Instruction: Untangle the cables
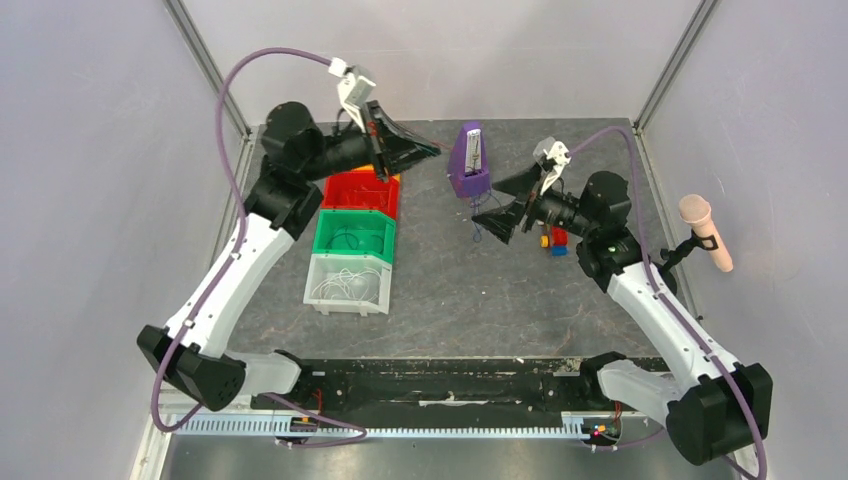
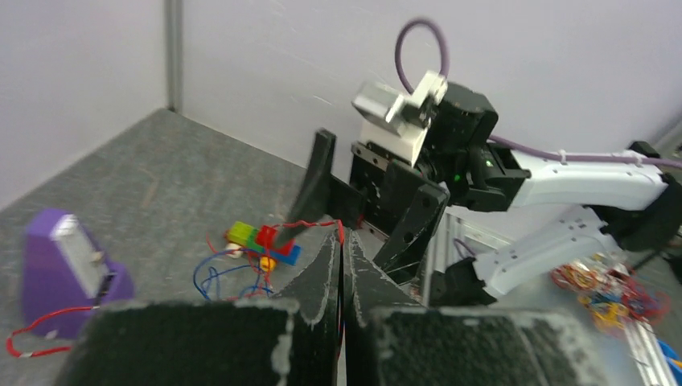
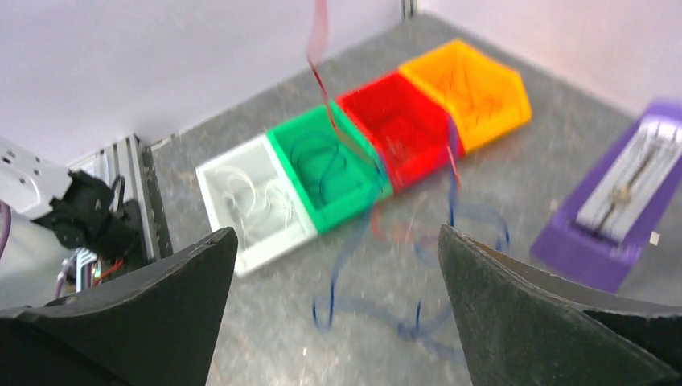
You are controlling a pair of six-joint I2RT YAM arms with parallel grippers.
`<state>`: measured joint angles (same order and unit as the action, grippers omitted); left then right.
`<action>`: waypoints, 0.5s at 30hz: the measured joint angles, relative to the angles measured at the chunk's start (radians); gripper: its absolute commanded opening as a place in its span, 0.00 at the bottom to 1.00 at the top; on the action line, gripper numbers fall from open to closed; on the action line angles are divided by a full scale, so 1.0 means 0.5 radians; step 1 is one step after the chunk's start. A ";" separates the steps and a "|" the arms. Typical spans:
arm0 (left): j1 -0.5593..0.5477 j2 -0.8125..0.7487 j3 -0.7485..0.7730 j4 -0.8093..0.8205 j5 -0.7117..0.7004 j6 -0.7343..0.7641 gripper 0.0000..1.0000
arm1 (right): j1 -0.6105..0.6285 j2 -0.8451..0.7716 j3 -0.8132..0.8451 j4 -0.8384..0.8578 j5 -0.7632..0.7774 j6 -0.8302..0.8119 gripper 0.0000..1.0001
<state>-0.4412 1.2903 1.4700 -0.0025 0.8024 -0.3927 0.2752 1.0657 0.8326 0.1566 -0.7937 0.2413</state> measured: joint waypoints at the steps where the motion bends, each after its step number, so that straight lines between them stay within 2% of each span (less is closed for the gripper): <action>1: -0.047 0.023 -0.001 -0.002 0.002 -0.004 0.02 | 0.048 0.000 0.031 0.070 0.045 0.014 0.98; 3: -0.153 0.076 -0.001 -0.002 0.003 -0.007 0.02 | 0.152 0.013 0.079 0.192 0.144 0.010 0.98; 5: -0.272 0.143 0.000 -0.003 0.004 -0.014 0.02 | 0.246 0.060 0.126 0.256 0.240 -0.034 0.91; 7: -0.349 0.211 0.008 -0.007 0.021 -0.051 0.02 | 0.333 0.134 0.160 0.301 0.352 -0.097 0.73; 8: -0.377 0.243 0.013 -0.005 0.029 -0.085 0.02 | 0.366 0.166 0.159 0.320 0.395 -0.131 0.60; 10: -0.400 0.282 0.016 -0.003 0.031 -0.150 0.02 | 0.401 0.220 0.135 0.343 0.465 -0.182 0.45; 12: -0.398 0.286 0.016 -0.004 -0.001 -0.187 0.02 | 0.401 0.248 0.038 0.373 0.523 -0.221 0.33; 15: -0.385 0.247 0.017 0.009 -0.089 -0.201 0.02 | 0.397 0.245 -0.134 0.409 0.541 -0.254 0.24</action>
<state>-0.6338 1.4139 1.4784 0.0021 0.7578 -0.4934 0.4736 1.1881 0.7658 0.3611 -0.5232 0.1143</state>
